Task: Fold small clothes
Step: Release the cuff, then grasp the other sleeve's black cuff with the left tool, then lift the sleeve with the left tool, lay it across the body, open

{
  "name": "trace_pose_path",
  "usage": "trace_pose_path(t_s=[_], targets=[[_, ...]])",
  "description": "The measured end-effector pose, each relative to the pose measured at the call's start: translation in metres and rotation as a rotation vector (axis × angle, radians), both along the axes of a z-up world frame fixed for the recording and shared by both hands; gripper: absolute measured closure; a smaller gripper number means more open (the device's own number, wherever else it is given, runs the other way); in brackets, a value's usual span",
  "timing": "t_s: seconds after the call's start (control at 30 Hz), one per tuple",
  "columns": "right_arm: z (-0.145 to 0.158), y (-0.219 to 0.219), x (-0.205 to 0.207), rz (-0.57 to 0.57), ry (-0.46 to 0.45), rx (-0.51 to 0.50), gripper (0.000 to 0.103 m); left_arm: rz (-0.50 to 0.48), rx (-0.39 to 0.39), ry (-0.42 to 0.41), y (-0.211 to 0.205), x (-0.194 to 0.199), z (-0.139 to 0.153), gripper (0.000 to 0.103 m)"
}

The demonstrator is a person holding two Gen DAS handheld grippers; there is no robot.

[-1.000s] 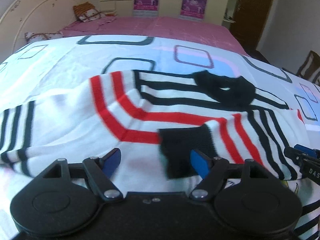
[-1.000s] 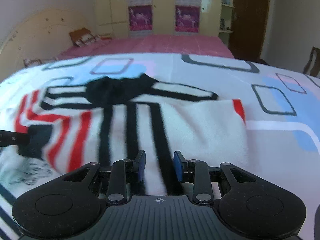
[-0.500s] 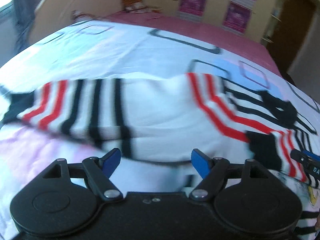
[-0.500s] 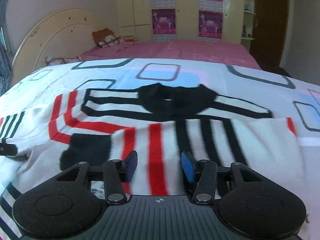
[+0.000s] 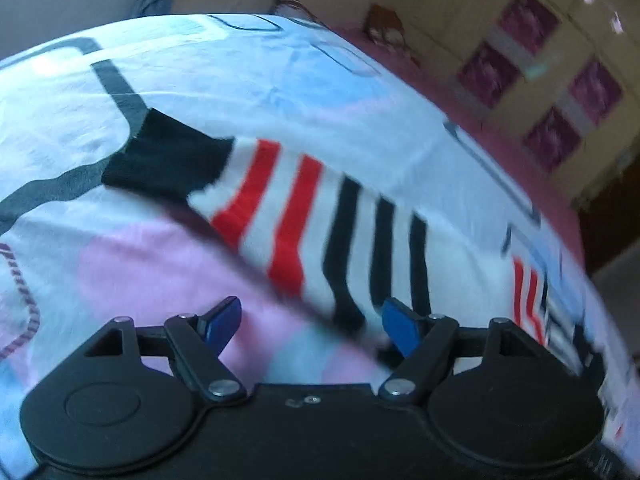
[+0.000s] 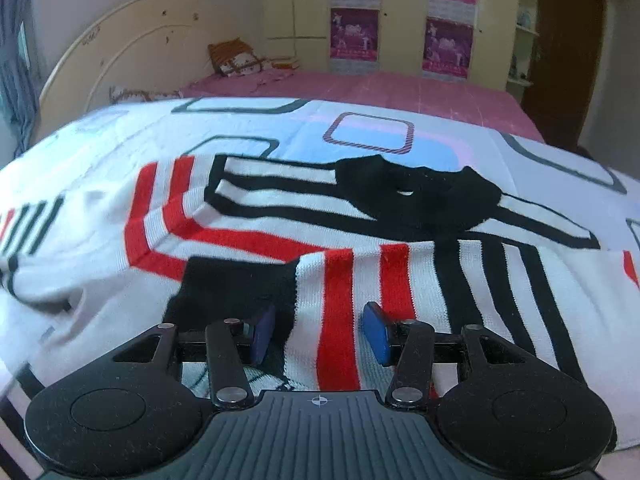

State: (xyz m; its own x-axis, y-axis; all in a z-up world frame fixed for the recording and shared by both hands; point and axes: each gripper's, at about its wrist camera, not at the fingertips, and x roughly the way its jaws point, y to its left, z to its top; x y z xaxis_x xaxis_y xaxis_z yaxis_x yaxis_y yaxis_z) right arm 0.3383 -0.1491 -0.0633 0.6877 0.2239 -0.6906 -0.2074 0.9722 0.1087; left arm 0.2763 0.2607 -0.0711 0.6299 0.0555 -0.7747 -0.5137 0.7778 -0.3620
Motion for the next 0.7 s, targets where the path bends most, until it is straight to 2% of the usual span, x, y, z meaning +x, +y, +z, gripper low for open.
trace_pose_path(t_s=[0.07,0.13,0.2,0.27,0.37,0.47,0.6,0.7], targets=[[0.003,0.002,-0.003,-0.008,-0.022,-0.020,0.054,0.041,-0.031,-0.027,0.014,0.007,-0.005,0.033],[-0.002,0.005,-0.001,-0.002,0.000,-0.042,0.054,0.071,-0.045,-0.055,0.026,0.009,-0.009,0.047],[-0.007,0.006,-0.001,-0.010,0.011,-0.039,0.054,0.097,-0.033,-0.063,0.036,0.013,-0.012,0.074],[-0.006,0.007,-0.002,-0.014,0.008,-0.046,0.054,0.133,-0.037,-0.069,0.046,0.012,-0.017,0.088],[0.000,0.006,-0.005,-0.033,-0.014,-0.017,0.054,0.123,-0.023,-0.089,0.047,0.011,-0.019,0.092],[-0.011,0.012,-0.003,-0.013,0.001,-0.060,0.054,0.114,0.010,-0.106,0.041,0.008,-0.014,0.096],[-0.004,0.006,-0.003,-0.035,0.001,-0.018,0.054,0.073,0.057,-0.176,0.028,0.005,0.005,0.097],[-0.011,0.007,-0.004,-0.021,0.004,-0.042,0.054,-0.002,0.091,-0.229,0.008,0.007,0.027,0.097]])
